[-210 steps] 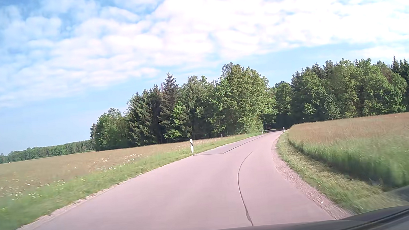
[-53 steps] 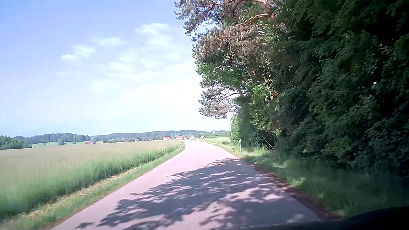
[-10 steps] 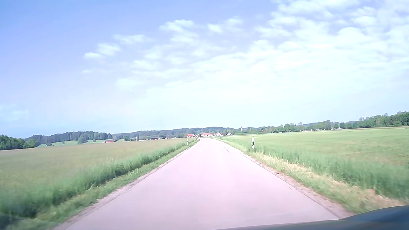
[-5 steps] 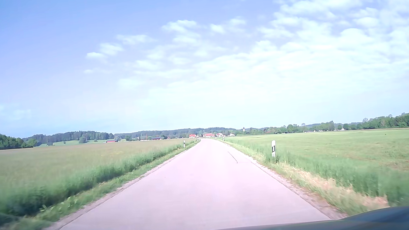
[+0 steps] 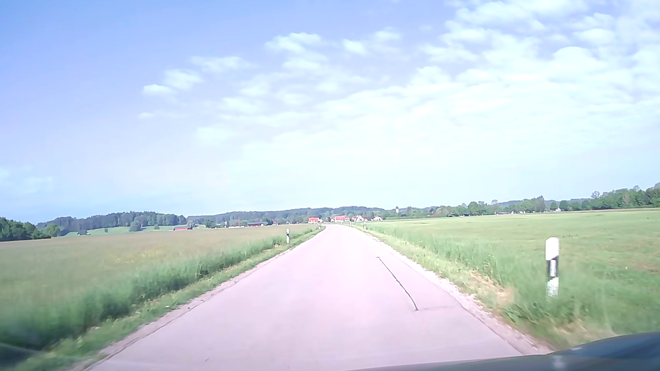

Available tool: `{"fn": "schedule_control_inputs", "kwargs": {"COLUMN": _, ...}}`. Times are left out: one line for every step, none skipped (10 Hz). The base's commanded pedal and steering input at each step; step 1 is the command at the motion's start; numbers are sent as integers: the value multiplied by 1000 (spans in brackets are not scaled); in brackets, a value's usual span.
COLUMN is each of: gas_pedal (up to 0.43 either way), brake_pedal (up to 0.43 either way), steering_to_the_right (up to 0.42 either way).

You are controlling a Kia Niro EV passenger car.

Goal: Follow the waypoints while adhering to traffic rules and regulations

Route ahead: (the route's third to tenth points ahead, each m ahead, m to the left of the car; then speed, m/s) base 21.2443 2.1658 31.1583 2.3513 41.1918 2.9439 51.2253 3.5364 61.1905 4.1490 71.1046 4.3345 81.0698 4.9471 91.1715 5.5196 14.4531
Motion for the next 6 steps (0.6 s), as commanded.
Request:
{"fn": "schedule_control_inputs", "kwargs": {"gas_pedal": 248, "brake_pedal": 0, "steering_to_the_right": -5}}
{"fn": "schedule_control_inputs", "kwargs": {"gas_pedal": 248, "brake_pedal": 0, "steering_to_the_right": -5}}
{"fn": "schedule_control_inputs", "kwargs": {"gas_pedal": 248, "brake_pedal": 0, "steering_to_the_right": -5}}
{"fn": "schedule_control_inputs", "kwargs": {"gas_pedal": 248, "brake_pedal": 0, "steering_to_the_right": -5}}
{"fn": "schedule_control_inputs", "kwargs": {"gas_pedal": 248, "brake_pedal": 0, "steering_to_the_right": -6}}
{"fn": "schedule_control_inputs", "kwargs": {"gas_pedal": 248, "brake_pedal": 0, "steering_to_the_right": -7}}
